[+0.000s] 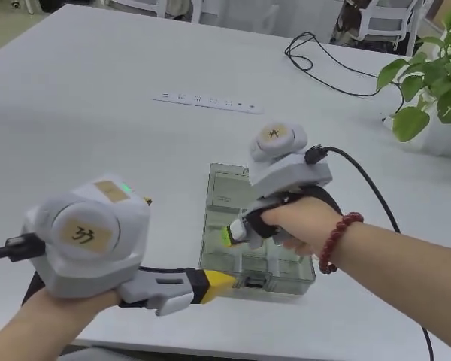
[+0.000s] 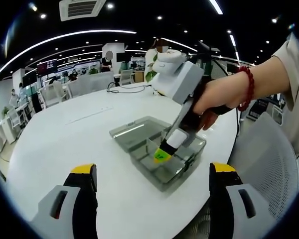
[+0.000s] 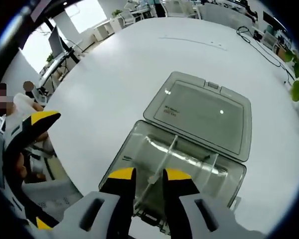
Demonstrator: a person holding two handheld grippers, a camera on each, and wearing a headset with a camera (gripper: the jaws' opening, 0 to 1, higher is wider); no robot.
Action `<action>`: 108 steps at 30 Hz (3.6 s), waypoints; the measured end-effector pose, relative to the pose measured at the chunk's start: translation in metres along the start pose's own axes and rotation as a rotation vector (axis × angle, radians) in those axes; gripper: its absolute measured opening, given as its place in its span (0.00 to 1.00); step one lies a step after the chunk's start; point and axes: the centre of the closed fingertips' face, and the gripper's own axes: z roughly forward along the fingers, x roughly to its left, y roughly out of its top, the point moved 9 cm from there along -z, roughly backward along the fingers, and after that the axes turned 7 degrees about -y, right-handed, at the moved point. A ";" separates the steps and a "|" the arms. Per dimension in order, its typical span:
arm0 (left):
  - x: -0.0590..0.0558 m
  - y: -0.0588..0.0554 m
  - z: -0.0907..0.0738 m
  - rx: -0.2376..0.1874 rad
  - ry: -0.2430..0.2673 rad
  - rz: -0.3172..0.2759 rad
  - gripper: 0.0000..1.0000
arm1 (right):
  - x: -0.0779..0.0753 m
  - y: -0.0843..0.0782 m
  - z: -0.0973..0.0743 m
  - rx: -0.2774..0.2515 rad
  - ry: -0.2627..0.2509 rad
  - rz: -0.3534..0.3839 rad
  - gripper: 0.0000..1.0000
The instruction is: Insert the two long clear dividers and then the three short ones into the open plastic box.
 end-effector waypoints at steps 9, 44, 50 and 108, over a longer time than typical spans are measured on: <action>-0.003 0.003 -0.001 0.008 0.007 0.014 0.96 | 0.004 -0.001 -0.012 -0.069 0.071 -0.135 0.32; -0.009 0.009 0.007 0.015 0.007 0.017 0.94 | -0.047 -0.023 -0.059 -0.128 0.132 -0.465 0.50; -0.009 0.009 0.007 0.021 0.014 0.018 0.94 | -0.065 -0.031 -0.064 -0.139 0.129 -0.487 0.51; -0.011 0.007 0.007 0.045 0.080 0.013 0.87 | -0.157 -0.083 -0.027 0.024 0.192 -0.854 0.38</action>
